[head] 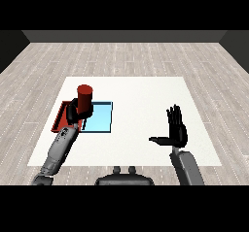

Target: Pick the red can and put it in the red box

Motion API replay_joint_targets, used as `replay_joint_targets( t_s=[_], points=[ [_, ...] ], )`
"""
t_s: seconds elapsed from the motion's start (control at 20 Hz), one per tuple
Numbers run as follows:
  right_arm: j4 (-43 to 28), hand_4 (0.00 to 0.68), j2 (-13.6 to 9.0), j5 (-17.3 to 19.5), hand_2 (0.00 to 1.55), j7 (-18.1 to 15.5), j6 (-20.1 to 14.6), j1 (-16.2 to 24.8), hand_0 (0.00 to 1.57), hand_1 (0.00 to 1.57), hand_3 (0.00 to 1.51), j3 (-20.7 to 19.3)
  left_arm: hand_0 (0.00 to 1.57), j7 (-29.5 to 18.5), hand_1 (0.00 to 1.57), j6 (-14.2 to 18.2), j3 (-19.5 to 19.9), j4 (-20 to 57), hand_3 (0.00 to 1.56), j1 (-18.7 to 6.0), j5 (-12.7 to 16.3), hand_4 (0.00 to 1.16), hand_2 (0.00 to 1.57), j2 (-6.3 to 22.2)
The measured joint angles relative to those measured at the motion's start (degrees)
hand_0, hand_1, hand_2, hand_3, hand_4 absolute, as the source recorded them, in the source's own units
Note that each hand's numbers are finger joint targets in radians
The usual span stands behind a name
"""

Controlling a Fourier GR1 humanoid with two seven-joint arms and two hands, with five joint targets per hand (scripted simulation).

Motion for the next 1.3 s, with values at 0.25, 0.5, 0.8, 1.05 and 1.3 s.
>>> replay_joint_targets(
  t_s=[0.25,0.5,0.8,1.05,1.3],
  points=[
    [1.64,0.000,0.46,-0.57,0.00,-1.24,0.86,1.29,0.00,0.00,0.00,-0.82,1.57,2.84,1.57,-3.17,2.97,12.49,1.49,-2.22,-1.78,1.06,1.56,6.37],
    [5.97,0.000,1.06,-0.70,0.00,-2.97,1.74,-0.03,0.00,0.00,0.00,-1.94,1.57,5.20,1.57,-5.24,3.49,27.28,1.42,-4.95,-4.86,1.00,1.53,9.66],
    [10.24,0.000,1.21,-0.51,0.00,-4.57,2.39,-2.25,0.00,0.00,0.00,-3.35,0.00,8.12,0.00,-6.09,2.57,46.02,0.00,-10.04,-9.23,0.72,0.00,9.89],
    [13.22,0.000,2.03,-0.01,0.00,-5.96,2.58,-3.72,0.00,0.00,0.00,-3.58,0.88,8.26,0.88,-7.65,2.52,57.65,0.78,-13.65,-11.13,0.52,0.93,8.16],
    [17.07,0.000,2.98,0.31,0.00,-7.91,2.99,-6.26,0.00,0.00,0.00,-4.23,0.00,7.27,0.00,-13.20,0.89,64.35,0.00,-15.81,-13.64,0.00,0.00,7.42]
  ],
)
